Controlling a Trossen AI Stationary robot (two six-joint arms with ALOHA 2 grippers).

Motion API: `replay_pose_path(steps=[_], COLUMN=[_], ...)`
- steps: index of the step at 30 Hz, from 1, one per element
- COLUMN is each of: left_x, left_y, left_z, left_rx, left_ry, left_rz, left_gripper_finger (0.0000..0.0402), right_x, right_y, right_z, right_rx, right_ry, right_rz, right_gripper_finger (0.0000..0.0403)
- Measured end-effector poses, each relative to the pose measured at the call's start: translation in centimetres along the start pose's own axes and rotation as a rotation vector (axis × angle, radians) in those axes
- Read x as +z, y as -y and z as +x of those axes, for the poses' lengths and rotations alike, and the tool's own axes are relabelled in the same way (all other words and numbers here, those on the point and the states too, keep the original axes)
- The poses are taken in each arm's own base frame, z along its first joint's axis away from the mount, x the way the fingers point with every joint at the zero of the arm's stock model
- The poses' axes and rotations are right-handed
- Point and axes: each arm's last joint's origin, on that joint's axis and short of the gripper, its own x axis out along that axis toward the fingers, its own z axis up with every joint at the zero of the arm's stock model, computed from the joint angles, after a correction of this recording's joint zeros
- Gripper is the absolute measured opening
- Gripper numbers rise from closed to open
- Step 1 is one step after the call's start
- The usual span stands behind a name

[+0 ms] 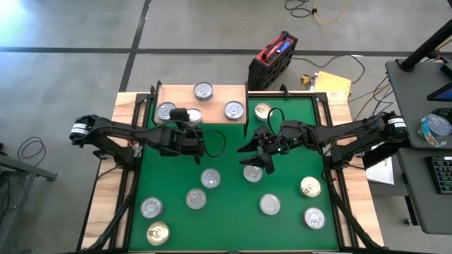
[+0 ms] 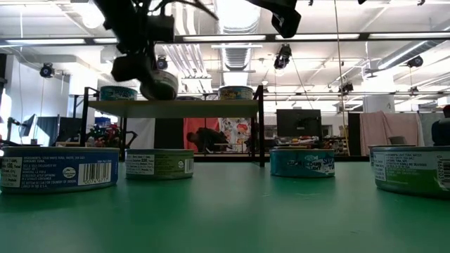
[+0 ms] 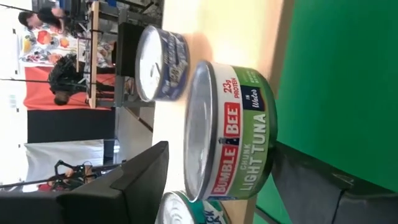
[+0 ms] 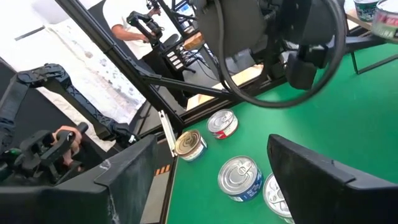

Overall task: Stack canned seafood by type on shelf
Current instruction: Put the bottom right white tuna can on the shelf

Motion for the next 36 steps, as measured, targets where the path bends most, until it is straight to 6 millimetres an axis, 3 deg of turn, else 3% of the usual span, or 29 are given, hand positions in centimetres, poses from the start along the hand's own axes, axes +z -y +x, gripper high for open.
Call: replay_pose_path(steps=[12,24,36], left_x=[0.3,-0.2,0.5], left_y=[-0.4,-1.1,-2.6], left_z=[-0.3,0.9,0.0], left_rx=[-0.086,-0.04,0.047], left_ry=[0.002,-0.058,-0.04], left_rz=[0.009,-0.038,-0.051], left_gripper_finger=[0.0256,0.0256,0.0256], right_x=[0.0,0.0,0.0], right_y=[0.0,0.0,0.0], right_z=[0.0,0.0,0.0], right_rx=[0.004,0.003,0.003], right_ry=[-0.002,-0.002,-0.003], right_rz=[0.001,0.004,0.002], right_gripper_finger=[0.0303,0.0293,0.0305])
